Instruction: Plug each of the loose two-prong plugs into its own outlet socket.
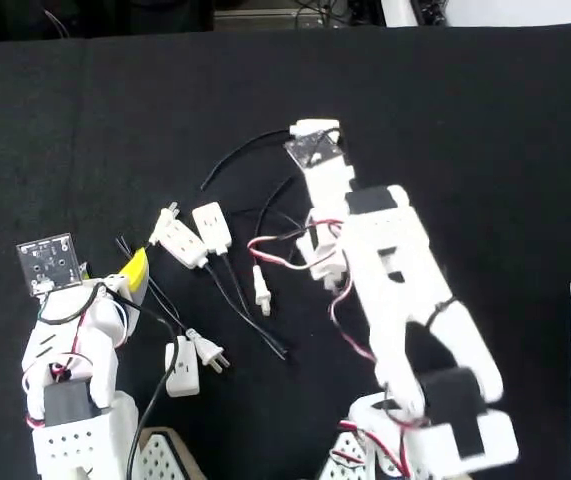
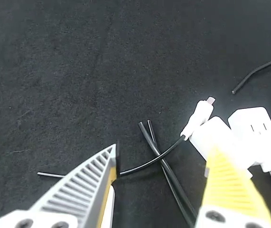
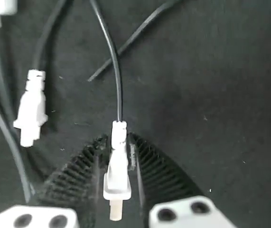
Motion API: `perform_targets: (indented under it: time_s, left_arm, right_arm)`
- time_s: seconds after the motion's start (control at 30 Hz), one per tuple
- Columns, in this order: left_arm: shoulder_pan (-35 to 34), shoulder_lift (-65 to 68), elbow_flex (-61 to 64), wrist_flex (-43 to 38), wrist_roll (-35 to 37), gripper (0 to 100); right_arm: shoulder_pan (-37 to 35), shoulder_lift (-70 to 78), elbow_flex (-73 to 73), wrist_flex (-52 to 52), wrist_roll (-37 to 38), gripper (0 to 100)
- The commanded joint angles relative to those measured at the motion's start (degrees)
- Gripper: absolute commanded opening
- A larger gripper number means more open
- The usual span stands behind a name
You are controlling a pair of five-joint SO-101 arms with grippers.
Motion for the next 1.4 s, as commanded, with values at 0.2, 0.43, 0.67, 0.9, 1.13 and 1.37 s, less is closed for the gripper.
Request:
perform_targets:
  time_s: [0.2, 0.43, 0.67, 0.9, 1.13, 1.37]
  left_arm:
    - [0.3, -0.3, 0.0, -1.5, -0.4, 30]
    - [0.3, -0.3, 0.0, -1.5, -0.5, 30]
    - [0.3, -0.3, 0.0, -1.5, -0.6, 30]
    - [0.3, -0.3, 0.0, -1.5, -0.7, 30]
    - [0.3, -0.3, 0.0, -1.5, -0.7, 30]
    - [0.3, -0.3, 0.0, -1.4, -0.7, 30]
  right_arm:
    - [0.9, 11.9, -0.7, -5.4, 2.5, 1.6]
    - [0.9, 12.5, -2.3, -1.2, 2.2, 9.5]
    - [0.8, 12.5, -5.0, 3.6, 2.1, 9.6]
    - [1.0, 13.1, -4.6, 3.6, 2.1, 9.3]
    - [1.1, 13.1, -4.6, 3.5, 2.1, 9.2]
    - [1.1, 15.5, -5.0, 3.4, 1.1, 9.2]
